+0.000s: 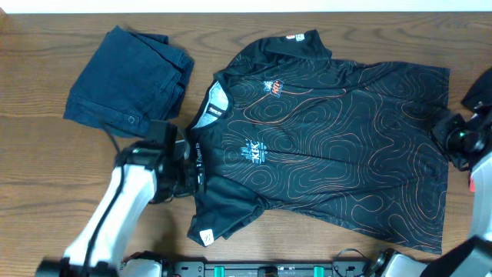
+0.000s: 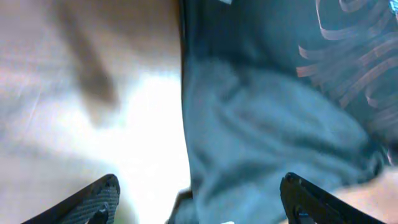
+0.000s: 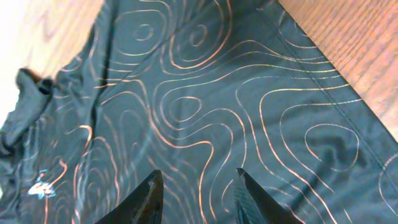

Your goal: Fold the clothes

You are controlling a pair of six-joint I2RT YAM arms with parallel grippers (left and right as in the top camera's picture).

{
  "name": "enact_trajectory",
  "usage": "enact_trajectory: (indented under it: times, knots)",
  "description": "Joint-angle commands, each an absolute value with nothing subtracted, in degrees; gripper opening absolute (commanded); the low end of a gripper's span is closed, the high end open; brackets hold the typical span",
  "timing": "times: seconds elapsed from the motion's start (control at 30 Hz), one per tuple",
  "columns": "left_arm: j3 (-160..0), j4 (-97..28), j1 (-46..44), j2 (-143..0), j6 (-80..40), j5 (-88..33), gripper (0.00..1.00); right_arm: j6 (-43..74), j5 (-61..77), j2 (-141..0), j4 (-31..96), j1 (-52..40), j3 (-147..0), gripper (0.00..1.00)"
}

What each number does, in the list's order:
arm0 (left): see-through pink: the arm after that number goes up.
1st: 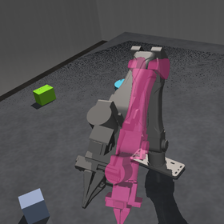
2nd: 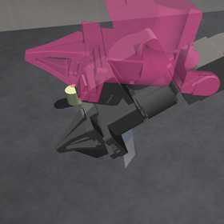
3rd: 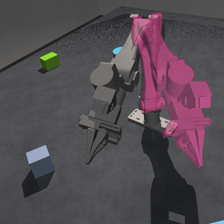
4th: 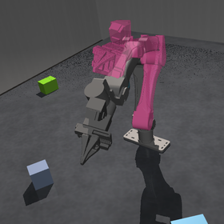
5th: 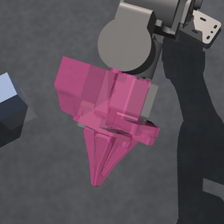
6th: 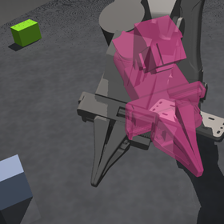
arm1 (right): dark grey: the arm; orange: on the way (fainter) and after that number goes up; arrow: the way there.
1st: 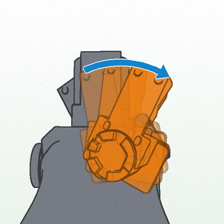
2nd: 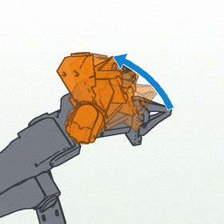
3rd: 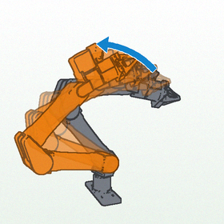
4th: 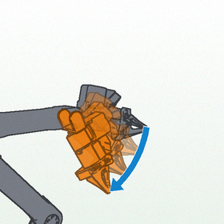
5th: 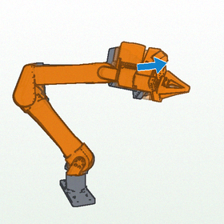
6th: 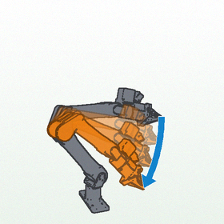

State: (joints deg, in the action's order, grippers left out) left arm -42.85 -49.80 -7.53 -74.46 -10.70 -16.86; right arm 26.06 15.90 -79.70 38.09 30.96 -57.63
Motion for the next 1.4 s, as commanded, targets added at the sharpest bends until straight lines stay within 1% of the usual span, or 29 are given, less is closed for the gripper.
enact_trajectory:
  times: [0.0,0.17,0.23,0.3,0.37,0.47,0.67,0.93,1.03,1.27,1.37]
  knots:
    - [-43.8,-54.2,-7.9,-71.0,-11.8,-19.0,0.84,24.6,17.0,-78.0,38.9,31.1,-58.5,0.36]
    - [-39.3,-55.6,-10.9,-70.5,-15.8,-21.5,0.80,24.6,17.0,-77.7,39.6,31.1,-58.5,0.36]
    - [-36.6,-54.2,-12.9,-70.5,-16.8,-25.1,0.70,24.6,17.0,-77.7,39.7,31.1,-58.5,0.36]
    - [-34.4,-52.4,-15.3,-70.5,-17.0,-28.5,0.64,24.6,17.0,-77.7,39.7,31.1,-58.5,0.36]
    - [-33.0,-52.2,-18.1,-70.5,-18.3,-28.5,0.59,24.6,17.0,-77.7,39.8,31.1,-58.5,0.36]
    - [-32.6,-52.2,-20.8,-70.5,-18.4,-27.6,0.59,24.6,17.0,-77.7,40.1,31.1,-58.5,0.37]
    - [-31.1,-51.5,-23.7,-70.9,-19.7,-21.4,0.56,24.6,17.0,-77.7,40.6,31.1,-58.5,0.37]
    - [-29.2,-49.8,-24.2,-71.2,-22.3,-21.6,0.55,24.6,17.0,-77.7,41.0,31.1,-58.5,0.37]
    - [-29.2,-48.7,-24.2,-71.2,-26.3,-22.6,0.55,24.6,17.0,-77.7,41.0,31.1,-58.5,0.37]
    - [-29.2,-45.8,-24.2,-73.4,-30.3,-23.8,0.55,24.6,17.0,-77.7,41.2,31.1,-58.5,0.37]
    - [-29.2,-45.7,-24.2,-76.3,-30.8,-23.7,0.49,24.6,17.0,-77.7,41.2,31.1,-58.5,0.37]
